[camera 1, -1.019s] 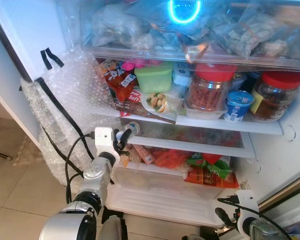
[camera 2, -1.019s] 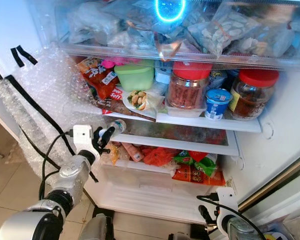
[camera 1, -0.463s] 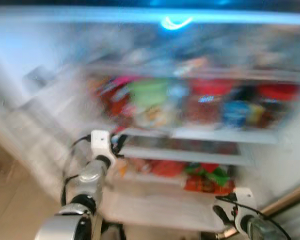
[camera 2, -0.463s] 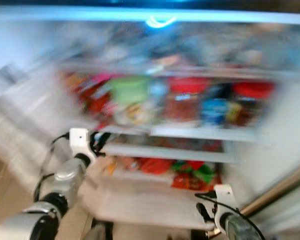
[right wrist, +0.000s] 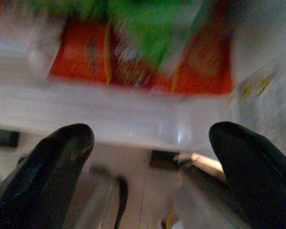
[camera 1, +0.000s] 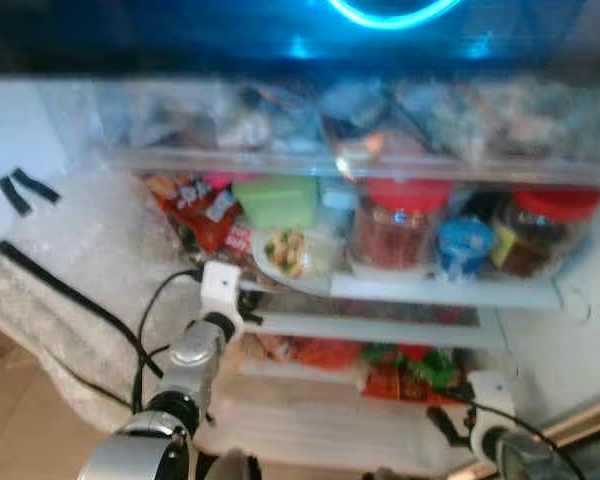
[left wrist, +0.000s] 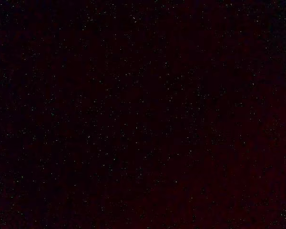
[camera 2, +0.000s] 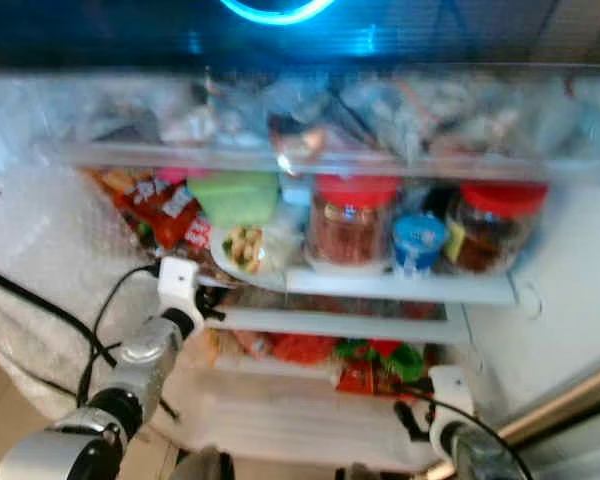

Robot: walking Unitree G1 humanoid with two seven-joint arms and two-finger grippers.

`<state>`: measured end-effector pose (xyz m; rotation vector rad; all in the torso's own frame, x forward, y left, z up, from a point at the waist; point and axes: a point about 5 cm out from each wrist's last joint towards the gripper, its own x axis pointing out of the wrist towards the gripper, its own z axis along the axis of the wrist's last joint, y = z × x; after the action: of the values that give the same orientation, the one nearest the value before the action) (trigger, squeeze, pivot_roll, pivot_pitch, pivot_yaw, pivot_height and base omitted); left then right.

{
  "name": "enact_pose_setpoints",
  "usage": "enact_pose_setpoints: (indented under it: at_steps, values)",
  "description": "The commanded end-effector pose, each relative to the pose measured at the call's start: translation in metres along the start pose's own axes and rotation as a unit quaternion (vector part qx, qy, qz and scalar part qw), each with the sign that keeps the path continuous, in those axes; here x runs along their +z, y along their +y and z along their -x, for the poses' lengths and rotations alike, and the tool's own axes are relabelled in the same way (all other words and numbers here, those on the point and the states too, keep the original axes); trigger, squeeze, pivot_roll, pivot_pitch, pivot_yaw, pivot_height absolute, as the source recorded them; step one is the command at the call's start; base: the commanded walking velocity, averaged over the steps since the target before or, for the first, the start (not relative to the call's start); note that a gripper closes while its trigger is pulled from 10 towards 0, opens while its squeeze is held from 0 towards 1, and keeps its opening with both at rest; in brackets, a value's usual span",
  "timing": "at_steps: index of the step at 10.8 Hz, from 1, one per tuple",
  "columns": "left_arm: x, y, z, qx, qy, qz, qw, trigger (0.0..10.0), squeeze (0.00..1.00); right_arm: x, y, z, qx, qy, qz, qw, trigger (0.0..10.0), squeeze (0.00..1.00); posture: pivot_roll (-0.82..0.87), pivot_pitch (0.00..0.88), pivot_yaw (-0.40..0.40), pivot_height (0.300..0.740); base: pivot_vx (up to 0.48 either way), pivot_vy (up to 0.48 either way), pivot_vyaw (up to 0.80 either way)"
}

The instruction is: Restocking fridge

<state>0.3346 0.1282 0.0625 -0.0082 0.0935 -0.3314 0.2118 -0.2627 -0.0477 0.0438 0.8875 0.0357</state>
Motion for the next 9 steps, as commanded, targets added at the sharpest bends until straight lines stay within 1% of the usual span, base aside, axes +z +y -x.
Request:
enact_pose_setpoints:
  at_steps: [1, 2, 4, 6, 7, 8, 9]
  values:
    - [-0.044, 0.003, 0.025, 0.019, 0.093, 0.003, 0.995, 10.0, 0.0, -0.006, -0.001, 0.001, -0.001, 0.007, -0.008, 1.0, 10.0, 0.0, -0.06, 0.072, 0.006, 0.65, 0.0, 0.0, 0.0]
    - [-0.048, 0.003, 0.031, 0.028, 0.092, -0.006, 0.995, 10.0, 0.0, -0.006, -0.001, 0.001, -0.001, 0.007, -0.008, 1.0, 10.0, 0.0, -0.06, 0.072, 0.007, 0.65, 0.0, 0.0, 0.0]
    - [-0.056, -0.001, 0.039, 0.03, 0.086, -0.008, 0.996, 10.0, 0.0, -0.006, -0.001, 0.001, -0.002, 0.005, -0.009, 1.0, 10.0, 0.0, -0.07, 0.072, 0.009, 0.65, 0.0, 0.0, 0.0]
    - [-0.064, -0.002, 0.044, 0.036, 0.108, -0.007, 0.993, 10.0, 0.0, -0.006, -0.001, 0.001, -0.003, 0.005, -0.008, 1.0, 10.0, 0.0, -0.07, 0.072, 0.009, 0.65, 0.0, 0.0, 0.0]
    - [-0.064, 0.002, 0.044, 0.061, 0.112, 0.001, 0.992, 10.0, 0.0, -0.006, -0.002, 0.001, -0.002, 0.006, -0.008, 1.0, 10.0, 0.0, -0.07, 0.073, 0.009, 0.65, 0.0, 0.0, 0.0]
    - [-0.064, 0.006, 0.043, 0.082, 0.115, 0.022, 0.99, 10.0, 0.0, -0.006, -0.002, 0.001, -0.002, 0.006, -0.008, 1.0, 10.0, 0.0, -0.07, 0.075, 0.008, 0.65, 0.0, 0.0, 0.0]
    - [-0.061, 0.008, 0.041, 0.087, 0.113, 0.031, 0.989, 10.0, 0.0, -0.006, -0.002, 0.001, -0.002, 0.005, -0.008, 1.0, 10.0, 0.0, -0.07, 0.075, 0.008, 0.65, 0.0, 0.0, 0.0]
